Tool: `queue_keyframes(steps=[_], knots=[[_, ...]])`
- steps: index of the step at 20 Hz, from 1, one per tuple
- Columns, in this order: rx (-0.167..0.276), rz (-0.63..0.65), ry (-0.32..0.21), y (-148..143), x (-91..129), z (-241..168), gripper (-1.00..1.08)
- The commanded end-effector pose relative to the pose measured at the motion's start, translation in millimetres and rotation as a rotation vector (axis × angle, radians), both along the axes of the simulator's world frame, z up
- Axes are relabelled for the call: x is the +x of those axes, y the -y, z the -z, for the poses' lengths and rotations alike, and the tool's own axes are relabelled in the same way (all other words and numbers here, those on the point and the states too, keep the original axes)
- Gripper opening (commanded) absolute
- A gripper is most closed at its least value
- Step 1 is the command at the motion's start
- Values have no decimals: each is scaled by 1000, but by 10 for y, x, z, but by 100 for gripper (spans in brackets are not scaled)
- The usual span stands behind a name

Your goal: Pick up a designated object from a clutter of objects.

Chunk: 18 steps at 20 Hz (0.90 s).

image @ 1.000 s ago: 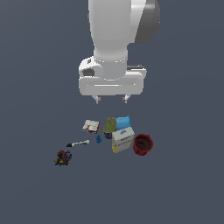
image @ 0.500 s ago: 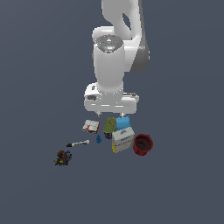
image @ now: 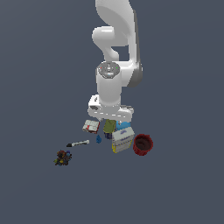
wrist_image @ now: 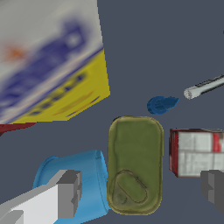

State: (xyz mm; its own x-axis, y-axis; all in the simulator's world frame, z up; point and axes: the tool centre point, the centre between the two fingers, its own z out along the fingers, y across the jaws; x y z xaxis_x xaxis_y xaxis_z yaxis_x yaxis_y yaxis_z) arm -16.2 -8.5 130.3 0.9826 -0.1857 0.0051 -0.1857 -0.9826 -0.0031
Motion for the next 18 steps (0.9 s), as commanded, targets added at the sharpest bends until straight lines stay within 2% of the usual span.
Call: queue_keyframes(steps=[1, 12, 18], knots=[[-1, 15, -2, 5, -41, 109, 100], [-2, 25, -6, 8, -81, 245, 100], [-2, 26, -6, 10, -92, 491, 100]])
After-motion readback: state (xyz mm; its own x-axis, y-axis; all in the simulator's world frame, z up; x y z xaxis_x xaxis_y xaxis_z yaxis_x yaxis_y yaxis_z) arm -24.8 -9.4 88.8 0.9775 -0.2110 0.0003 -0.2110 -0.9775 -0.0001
